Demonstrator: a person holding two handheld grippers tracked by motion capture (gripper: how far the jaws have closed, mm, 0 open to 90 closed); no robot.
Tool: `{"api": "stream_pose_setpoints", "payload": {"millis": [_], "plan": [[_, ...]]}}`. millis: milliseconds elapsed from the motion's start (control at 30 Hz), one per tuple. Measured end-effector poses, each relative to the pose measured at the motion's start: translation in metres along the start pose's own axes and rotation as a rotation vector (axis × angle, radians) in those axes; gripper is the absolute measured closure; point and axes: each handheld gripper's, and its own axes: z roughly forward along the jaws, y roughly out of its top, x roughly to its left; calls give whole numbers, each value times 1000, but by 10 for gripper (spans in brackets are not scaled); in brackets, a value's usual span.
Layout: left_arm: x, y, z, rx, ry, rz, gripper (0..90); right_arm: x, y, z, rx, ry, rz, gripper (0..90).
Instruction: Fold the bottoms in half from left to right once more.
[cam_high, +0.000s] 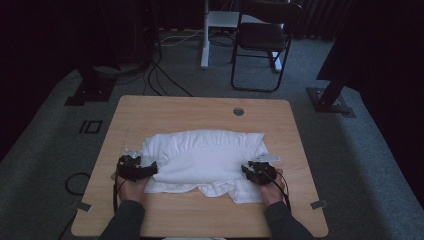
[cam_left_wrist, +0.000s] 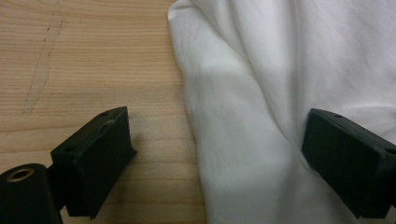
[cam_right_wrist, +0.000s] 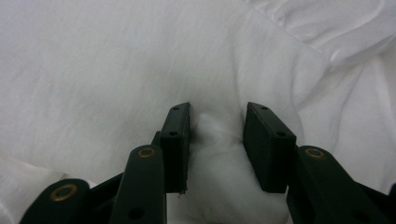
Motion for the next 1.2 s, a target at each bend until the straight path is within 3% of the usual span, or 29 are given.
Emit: {"api": "stream_pose_setpoints", "payload": {"millis": [400, 533, 700, 800, 833, 967, 1200], "plan": [[-7, -1, -5, 8, -27, 23, 177, 2, -1, 0, -5, -10, -1, 604], [-12, 0, -9, 7, -57, 47, 354, 2, -1, 0, -8, -11, 0, 603], [-15, 1, -10, -5, -109, 76, 653, 2, -1, 0, -9, -11, -2, 602], [-17, 0, -10, -10, -155, 72, 827, 2, -1, 0, -9, -10, -3, 602], [-18, 0, -10, -12, -150, 85, 855, 2, -1, 0, -10, -10, -2, 602], [-20, -2, -10, -26, -143, 96, 878, 2, -1, 0, -10, -10, -2, 601], [-7, -1, -12, -64, -247, 8, 884, 1, -1, 0, -8, 4, 1, 573]]}}
